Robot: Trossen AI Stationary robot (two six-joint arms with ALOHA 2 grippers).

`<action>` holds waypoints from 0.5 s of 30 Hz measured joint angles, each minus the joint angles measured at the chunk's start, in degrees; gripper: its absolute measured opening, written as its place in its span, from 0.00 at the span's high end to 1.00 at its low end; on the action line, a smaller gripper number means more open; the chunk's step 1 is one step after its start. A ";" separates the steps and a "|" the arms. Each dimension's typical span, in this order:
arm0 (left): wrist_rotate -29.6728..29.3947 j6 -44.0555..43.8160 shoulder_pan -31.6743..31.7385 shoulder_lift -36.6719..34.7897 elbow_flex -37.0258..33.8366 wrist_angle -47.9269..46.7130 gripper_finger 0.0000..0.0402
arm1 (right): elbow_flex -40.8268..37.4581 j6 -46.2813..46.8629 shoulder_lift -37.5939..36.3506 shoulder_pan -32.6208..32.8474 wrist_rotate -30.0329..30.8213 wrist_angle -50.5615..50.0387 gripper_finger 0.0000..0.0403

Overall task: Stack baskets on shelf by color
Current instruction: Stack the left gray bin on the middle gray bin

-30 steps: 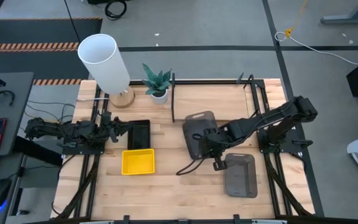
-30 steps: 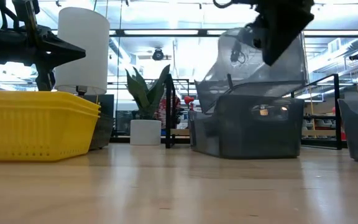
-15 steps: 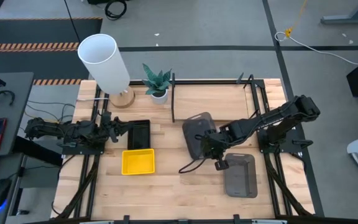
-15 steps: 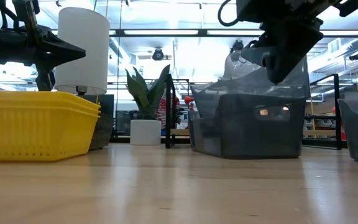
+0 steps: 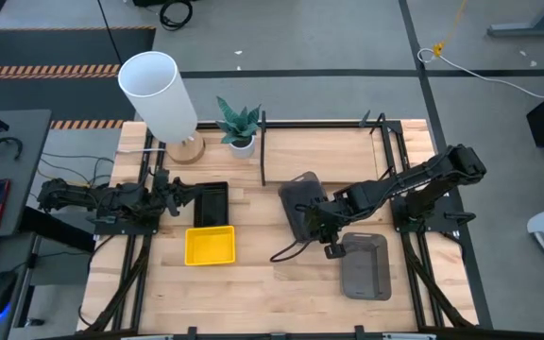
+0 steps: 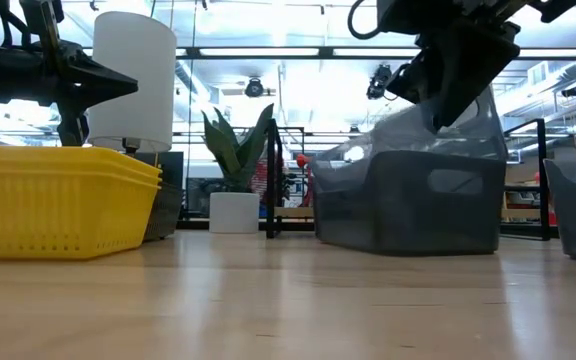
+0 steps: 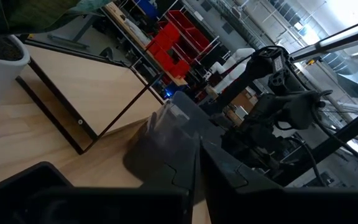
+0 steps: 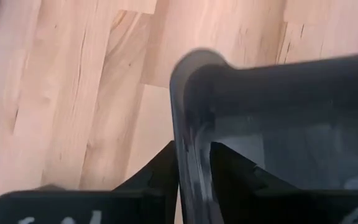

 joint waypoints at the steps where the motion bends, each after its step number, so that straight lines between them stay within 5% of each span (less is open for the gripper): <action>1: 0.01 -0.02 0.02 0.00 0.00 0.00 0.93 | 0.00 -0.15 0.00 0.00 -0.06 0.10 0.76; 8: 0.00 -0.02 0.00 0.00 0.00 0.00 0.91 | 0.00 -0.46 0.00 0.00 1.51 0.18 0.80; 15: 0.02 0.00 0.00 0.00 0.02 0.00 0.92 | 0.00 -1.43 0.04 0.00 1.65 -0.31 0.97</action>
